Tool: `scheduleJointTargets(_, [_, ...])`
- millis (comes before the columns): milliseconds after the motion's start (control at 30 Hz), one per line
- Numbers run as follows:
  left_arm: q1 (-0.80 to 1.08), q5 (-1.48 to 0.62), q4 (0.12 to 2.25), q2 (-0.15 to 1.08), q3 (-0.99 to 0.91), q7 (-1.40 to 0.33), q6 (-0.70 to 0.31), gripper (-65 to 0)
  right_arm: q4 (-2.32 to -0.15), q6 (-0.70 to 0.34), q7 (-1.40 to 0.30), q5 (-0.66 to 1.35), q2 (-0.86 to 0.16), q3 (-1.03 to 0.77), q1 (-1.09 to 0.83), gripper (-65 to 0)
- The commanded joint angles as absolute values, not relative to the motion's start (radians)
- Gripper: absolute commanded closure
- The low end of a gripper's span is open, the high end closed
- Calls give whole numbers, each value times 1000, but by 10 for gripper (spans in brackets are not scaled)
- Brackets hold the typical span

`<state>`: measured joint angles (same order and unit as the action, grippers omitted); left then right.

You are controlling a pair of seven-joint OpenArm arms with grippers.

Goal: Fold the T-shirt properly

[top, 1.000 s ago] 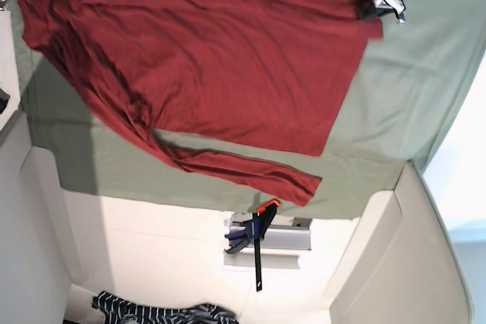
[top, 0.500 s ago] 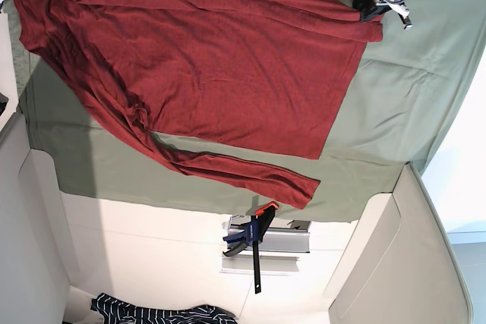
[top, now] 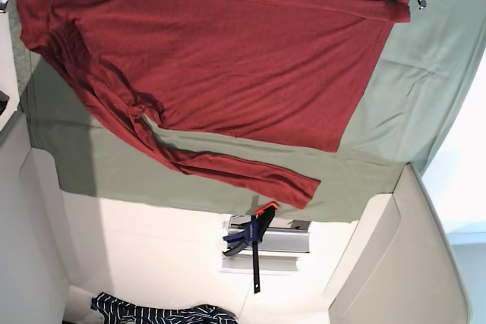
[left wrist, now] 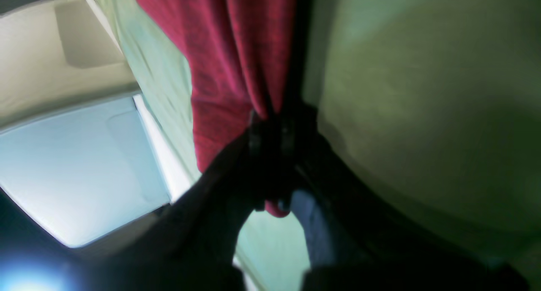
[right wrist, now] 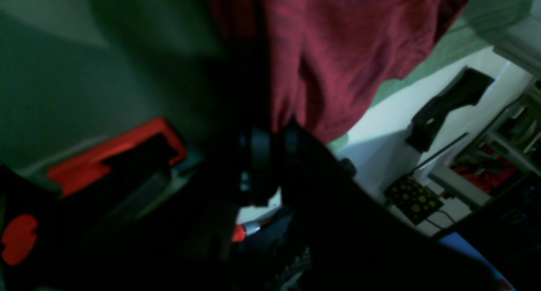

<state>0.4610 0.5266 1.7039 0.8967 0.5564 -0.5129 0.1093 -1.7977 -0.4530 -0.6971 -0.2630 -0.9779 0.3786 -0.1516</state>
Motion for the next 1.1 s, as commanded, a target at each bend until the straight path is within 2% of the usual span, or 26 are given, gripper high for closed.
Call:
scheduleJointTargets(0, [479,535,1720,915,551,-533,122,0,-1813,-448,-708,-280,-1003,368,-139,0])
scheduleJointTargets(267, [564,570,1776,921,550,-554,128,0,-1846,-450,-712,-242,-1007,368,-142,0])
scheduleJointTargets(467, [603,623,1781,921,543,-559,172,0,-1896,-449,-722,-242,-1060,368,-148,0])
scheduleJointTargets(633, [630,622,1781,937,513,-562,172,0,-1899,-449,-734,-204,-1095,368,-148,0])
scheduleJointTargets(1067, [704,622,1781,954,445,-558,172,0,-1934,-450,-764,-202,-1098,368,-226,0])
